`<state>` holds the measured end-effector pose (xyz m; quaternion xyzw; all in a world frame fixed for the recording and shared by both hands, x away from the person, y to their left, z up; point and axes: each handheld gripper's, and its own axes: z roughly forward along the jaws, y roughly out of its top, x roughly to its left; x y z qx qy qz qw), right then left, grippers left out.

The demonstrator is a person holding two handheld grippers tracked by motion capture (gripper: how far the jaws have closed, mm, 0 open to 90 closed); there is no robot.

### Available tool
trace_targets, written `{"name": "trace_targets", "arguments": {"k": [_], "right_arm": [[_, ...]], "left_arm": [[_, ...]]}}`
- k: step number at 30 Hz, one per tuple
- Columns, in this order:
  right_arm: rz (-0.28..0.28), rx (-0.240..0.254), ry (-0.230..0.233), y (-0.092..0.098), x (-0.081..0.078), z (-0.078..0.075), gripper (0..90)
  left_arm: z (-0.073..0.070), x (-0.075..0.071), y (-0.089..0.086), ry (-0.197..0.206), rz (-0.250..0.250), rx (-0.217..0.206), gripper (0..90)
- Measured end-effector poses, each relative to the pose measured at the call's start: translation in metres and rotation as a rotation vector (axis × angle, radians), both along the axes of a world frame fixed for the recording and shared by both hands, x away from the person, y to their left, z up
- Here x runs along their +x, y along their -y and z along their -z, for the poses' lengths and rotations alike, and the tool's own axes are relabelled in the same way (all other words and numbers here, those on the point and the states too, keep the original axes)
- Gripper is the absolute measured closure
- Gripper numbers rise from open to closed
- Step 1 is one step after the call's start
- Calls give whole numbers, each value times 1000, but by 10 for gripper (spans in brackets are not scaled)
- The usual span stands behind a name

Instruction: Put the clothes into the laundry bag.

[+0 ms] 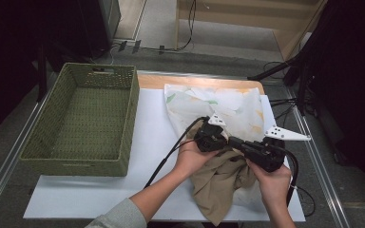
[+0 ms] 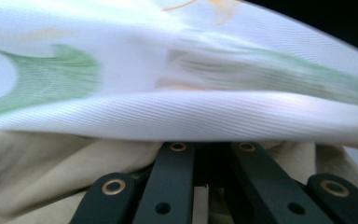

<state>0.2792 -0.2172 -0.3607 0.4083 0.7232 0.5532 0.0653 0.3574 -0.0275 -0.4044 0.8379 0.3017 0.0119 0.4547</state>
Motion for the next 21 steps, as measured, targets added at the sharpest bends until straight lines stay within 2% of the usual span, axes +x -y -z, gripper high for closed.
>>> {"name": "trace_targets", "arguments": {"k": [4, 6, 8, 11, 13, 15, 17, 21], "right_arm": [[0, -30, 11, -3, -3, -1, 896], [15, -37, 8, -1, 0, 3, 896], [26, -33, -5, 3, 3, 9, 895], [37, -46, -25, 7, 7, 15, 894], [48, -66, -29, 8, 9, 17, 894], [51, -65, -30, 10, 11, 19, 894], [47, -63, -36, 11, 13, 19, 893], [40, -63, -40, 12, 15, 20, 890]], "left_arm": [[0, 7, 1, 1, -8, 37, 900], [5, 11, 1, -23, 11, 65, 900], [6, 10, -4, -38, 42, 62, 900], [2, 5, -14, -81, 86, 35, 895], [-5, -1, -23, -66, 117, 43, 860], [-11, -7, -34, -28, 131, 55, 854], [-16, -10, -45, -46, 139, 21, 778], [-22, -18, -62, -41, 161, 11, 577]]}}
